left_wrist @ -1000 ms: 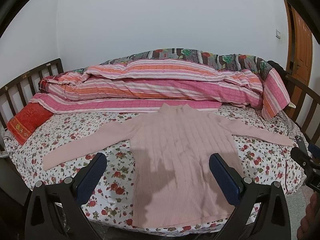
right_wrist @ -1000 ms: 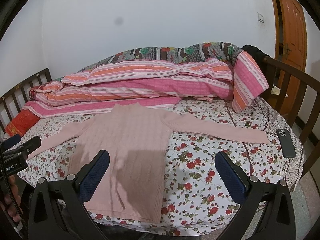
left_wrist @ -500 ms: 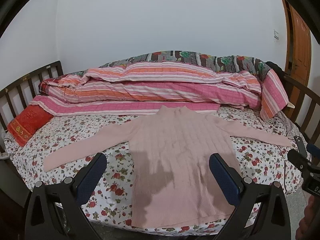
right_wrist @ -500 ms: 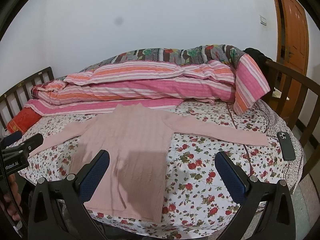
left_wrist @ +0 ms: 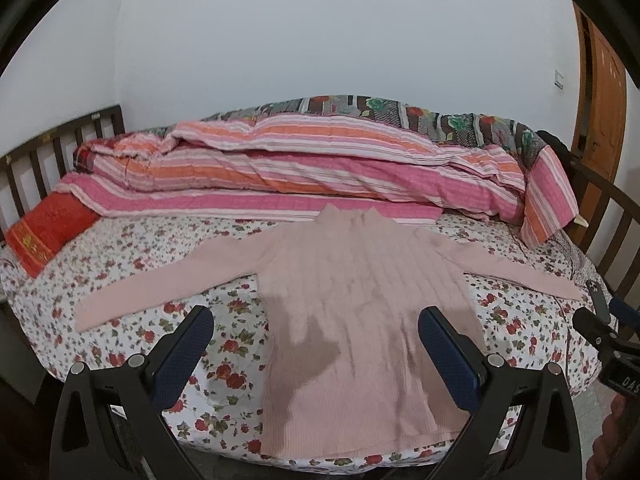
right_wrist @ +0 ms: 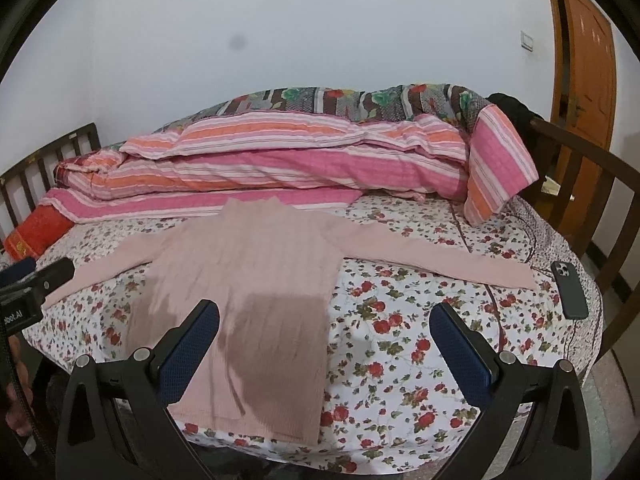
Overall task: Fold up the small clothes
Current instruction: 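Grasp the sweater sleeve cuff with the left tool and lift it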
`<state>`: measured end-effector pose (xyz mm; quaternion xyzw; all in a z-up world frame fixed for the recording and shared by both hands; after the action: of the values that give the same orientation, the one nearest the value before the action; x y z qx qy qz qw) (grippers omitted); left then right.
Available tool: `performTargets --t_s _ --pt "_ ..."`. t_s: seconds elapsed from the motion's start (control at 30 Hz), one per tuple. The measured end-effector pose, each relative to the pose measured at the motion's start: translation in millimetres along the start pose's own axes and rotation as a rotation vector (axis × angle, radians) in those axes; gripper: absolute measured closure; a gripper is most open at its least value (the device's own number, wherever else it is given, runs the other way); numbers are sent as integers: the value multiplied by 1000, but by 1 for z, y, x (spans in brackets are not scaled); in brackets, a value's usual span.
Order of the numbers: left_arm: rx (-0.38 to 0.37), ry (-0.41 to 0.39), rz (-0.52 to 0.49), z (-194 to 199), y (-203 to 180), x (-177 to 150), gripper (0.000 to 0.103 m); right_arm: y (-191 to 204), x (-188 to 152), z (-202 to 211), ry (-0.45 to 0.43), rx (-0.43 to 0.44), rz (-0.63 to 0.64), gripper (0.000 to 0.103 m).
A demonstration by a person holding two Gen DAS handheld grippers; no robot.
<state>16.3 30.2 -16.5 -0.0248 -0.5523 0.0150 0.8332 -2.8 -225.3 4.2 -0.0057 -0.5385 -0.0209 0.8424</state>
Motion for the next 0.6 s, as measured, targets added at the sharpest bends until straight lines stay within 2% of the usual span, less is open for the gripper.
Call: performTargets --t_s 0.27,0.33,0.47,0.6 --pt "10 -9 38 -27 39 -30 0 12 -5 -21 -29 14 11 0" --pt "25 6 62 -42 54 -43 0 17 -11 -33 -10 35 17 0" --pt "44 41 135 -71 91 -63 0 25 -24 -57 5 51 42 0" --pt "100 57 236 -95 137 -80 0 32 -32 -79 17 78 25 0"
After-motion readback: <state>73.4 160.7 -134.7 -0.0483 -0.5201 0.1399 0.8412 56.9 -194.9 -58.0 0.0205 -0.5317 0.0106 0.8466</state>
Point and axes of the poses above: each gripper's, at about its wrist camera, not at the fingertips, and z roughly against the way its jaws point, y to its left, x to its top, the point moved 2 cm from there along -z, roughly the way its jaws point, and after that the axes turned 13 degrees about -y, right-handed, at the moved point
